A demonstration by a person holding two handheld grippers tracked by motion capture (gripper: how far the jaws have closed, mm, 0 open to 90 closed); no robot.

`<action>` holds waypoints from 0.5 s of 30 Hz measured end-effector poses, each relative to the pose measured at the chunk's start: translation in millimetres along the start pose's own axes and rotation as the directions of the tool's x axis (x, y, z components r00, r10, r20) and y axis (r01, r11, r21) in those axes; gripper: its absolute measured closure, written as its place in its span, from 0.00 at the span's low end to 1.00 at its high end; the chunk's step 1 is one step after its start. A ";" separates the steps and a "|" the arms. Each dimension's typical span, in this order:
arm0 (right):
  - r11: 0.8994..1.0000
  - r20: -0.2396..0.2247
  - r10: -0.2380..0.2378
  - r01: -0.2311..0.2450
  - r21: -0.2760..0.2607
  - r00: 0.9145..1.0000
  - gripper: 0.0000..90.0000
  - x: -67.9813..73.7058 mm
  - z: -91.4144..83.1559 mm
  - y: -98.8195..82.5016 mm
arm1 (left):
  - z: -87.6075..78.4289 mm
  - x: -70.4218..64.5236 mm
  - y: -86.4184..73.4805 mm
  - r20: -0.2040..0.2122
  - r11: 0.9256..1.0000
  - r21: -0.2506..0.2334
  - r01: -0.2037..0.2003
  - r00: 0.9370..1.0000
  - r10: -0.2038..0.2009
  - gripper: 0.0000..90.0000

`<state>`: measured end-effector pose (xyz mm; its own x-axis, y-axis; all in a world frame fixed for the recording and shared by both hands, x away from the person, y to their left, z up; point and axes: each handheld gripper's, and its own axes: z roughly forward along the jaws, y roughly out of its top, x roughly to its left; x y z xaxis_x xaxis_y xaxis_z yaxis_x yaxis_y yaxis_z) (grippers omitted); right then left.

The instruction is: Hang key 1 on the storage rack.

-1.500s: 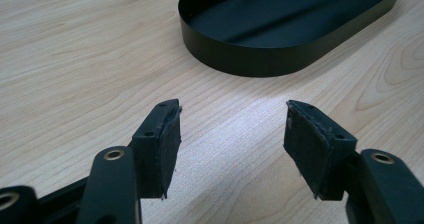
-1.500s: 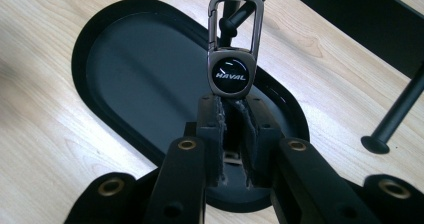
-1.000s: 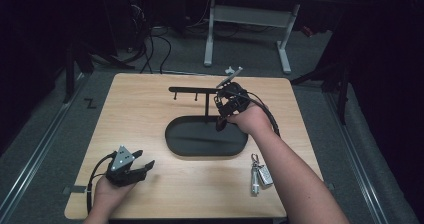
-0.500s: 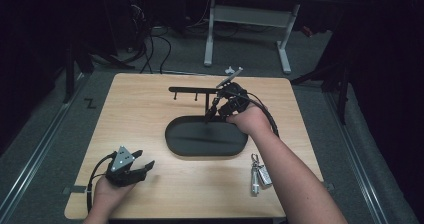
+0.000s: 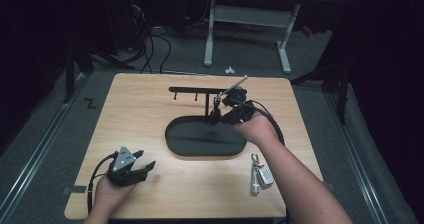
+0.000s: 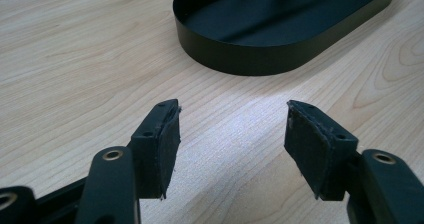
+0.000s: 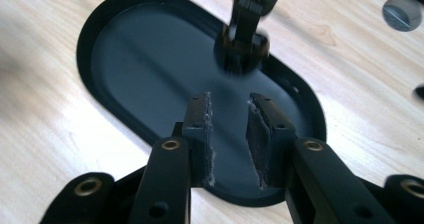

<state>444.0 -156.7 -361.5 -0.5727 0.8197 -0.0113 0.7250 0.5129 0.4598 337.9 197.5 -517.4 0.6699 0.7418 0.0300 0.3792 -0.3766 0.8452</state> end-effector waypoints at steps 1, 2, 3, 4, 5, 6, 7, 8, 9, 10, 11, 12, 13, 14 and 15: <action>1.000 -0.007 0.001 -0.001 0.001 1.000 0.78 1.2 -0.2 -2.7 | -0.1 0.1 0.0 0.000 1.000 0.000 0.001 1.000 -0.001 0.44; 1.000 -0.007 -0.004 0.004 0.001 1.000 0.77 2.1 -0.3 -5.5 | -0.1 0.2 0.0 0.000 1.000 0.001 0.002 1.000 -0.002 0.44; 1.000 -0.006 -0.011 0.011 0.002 1.000 0.77 3.2 -0.4 -8.5 | -0.2 0.3 0.0 0.000 1.000 0.003 0.001 1.000 -0.001 0.44; 1.000 -0.011 -0.011 0.011 0.005 1.000 0.77 4.5 -0.4 -11.7 | -0.1 0.3 0.0 0.000 1.000 0.003 0.002 1.000 -0.002 0.44; 1.000 -0.023 -0.014 0.014 0.009 1.000 0.77 5.2 -0.1 -15.1 | 0.0 0.3 -0.1 0.001 1.000 0.005 0.003 1.000 -0.003 0.44; 1.000 -0.034 -0.016 0.016 0.007 0.999 0.77 5.8 0.5 -19.1 | 0.0 0.1 -0.2 0.001 1.000 0.006 0.003 1.000 -0.003 0.44; 1.000 -0.035 -0.020 0.020 0.008 0.999 0.77 7.1 1.3 -23.2 | -0.1 -0.1 -0.2 0.001 1.000 0.005 0.003 1.000 -0.003 0.44; 1.000 -0.037 -0.020 0.020 0.010 0.999 0.77 8.8 2.1 -27.6 | -0.2 -0.3 -0.2 0.002 1.000 0.005 0.003 1.000 -0.003 0.44; 1.000 -0.046 -0.024 0.025 0.008 0.999 0.76 9.8 2.9 -32.2 | -0.2 -0.6 -0.2 0.002 1.000 0.004 0.006 1.000 -0.006 0.44; 1.000 -0.053 -0.024 0.025 0.006 0.998 0.76 11.3 3.7 -36.7 | -0.3 -0.7 -0.2 0.002 1.000 0.004 0.006 1.000 -0.006 0.44; 1.000 -0.048 -0.029 0.029 0.008 0.998 0.76 12.5 4.2 -41.2 | -0.3 -0.6 -0.3 0.002 1.000 0.005 0.006 1.000 -0.006 0.44; 1.000 -0.050 -0.027 0.027 0.006 0.998 0.75 13.8 4.7 -45.8 | -0.2 -0.7 -0.3 0.002 1.000 0.005 0.007 1.000 -0.007 0.44; 0.999 -0.054 -0.033 0.033 -0.001 0.998 0.75 14.4 5.7 -50.4 | -0.1 -0.8 -0.4 0.002 1.000 0.006 0.006 1.000 -0.006 0.44; 1.000 -0.060 -0.025 0.025 0.001 0.998 0.74 15.7 6.4 -55.1 | -0.1 -0.8 -0.4 0.002 1.000 0.007 0.005 1.000 -0.005 0.43; 1.000 -0.063 -0.030 0.030 0.003 0.998 0.74 16.1 7.2 -59.6 | 0.0 -1.0 -0.4 0.003 1.000 0.009 0.004 1.000 -0.004 0.43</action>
<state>394.3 -172.1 -395.5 -0.6170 0.7863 0.0315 0.7086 0.5377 0.4570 337.1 196.9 -517.8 0.6700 0.7419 0.0249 0.3876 -0.3782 0.8407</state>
